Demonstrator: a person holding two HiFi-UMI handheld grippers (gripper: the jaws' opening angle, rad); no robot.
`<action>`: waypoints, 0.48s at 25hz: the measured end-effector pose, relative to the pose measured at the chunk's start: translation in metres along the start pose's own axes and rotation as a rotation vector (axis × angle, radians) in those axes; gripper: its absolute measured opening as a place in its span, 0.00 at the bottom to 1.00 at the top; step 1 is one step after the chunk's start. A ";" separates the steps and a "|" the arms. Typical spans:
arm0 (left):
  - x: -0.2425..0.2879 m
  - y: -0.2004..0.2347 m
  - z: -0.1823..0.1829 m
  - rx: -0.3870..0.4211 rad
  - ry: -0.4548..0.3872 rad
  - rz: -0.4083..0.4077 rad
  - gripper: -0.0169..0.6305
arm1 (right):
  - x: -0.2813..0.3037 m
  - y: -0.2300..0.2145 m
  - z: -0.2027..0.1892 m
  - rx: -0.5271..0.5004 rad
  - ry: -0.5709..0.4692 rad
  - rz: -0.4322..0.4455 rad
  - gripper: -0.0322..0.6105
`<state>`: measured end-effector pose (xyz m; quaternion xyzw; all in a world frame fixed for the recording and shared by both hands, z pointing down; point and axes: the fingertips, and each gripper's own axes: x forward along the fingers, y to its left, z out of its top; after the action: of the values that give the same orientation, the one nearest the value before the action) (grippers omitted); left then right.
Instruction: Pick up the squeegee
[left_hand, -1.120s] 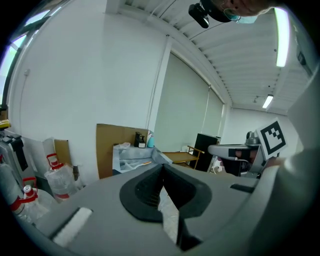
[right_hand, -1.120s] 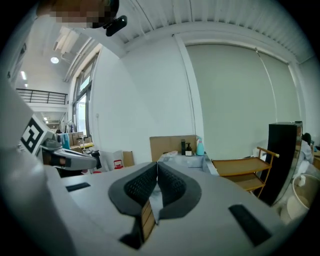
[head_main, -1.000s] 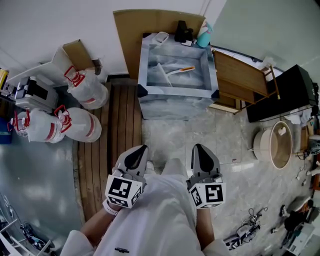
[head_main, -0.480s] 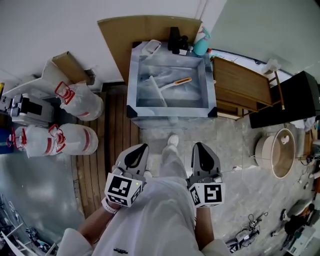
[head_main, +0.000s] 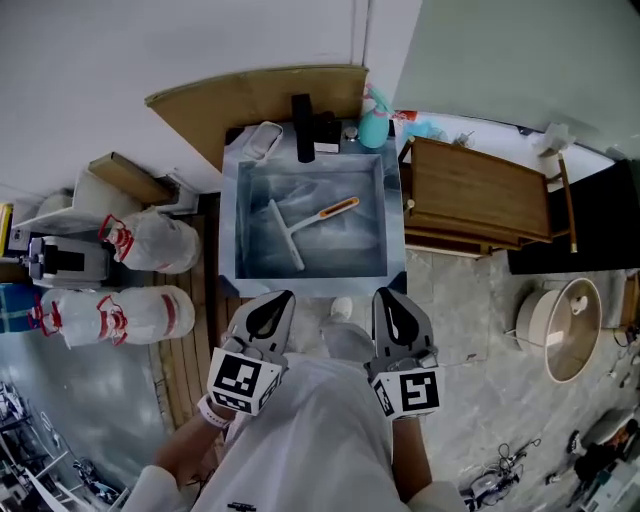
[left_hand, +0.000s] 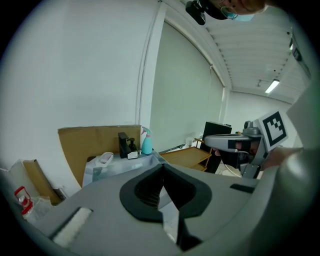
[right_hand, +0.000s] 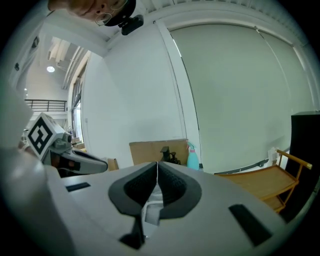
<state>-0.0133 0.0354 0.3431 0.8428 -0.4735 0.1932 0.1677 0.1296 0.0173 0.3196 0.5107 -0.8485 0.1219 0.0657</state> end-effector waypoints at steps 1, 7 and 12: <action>0.010 0.001 0.004 0.003 0.006 0.004 0.03 | 0.005 -0.009 0.001 0.004 0.002 0.000 0.06; 0.042 0.010 0.016 -0.005 0.014 0.027 0.03 | 0.035 -0.033 -0.004 -0.019 0.052 0.003 0.06; 0.051 0.021 0.023 -0.012 0.004 0.025 0.03 | 0.049 -0.033 0.009 -0.049 0.044 0.012 0.06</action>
<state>-0.0036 -0.0233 0.3503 0.8354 -0.4848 0.1944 0.1712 0.1357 -0.0420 0.3275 0.5011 -0.8527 0.1125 0.0960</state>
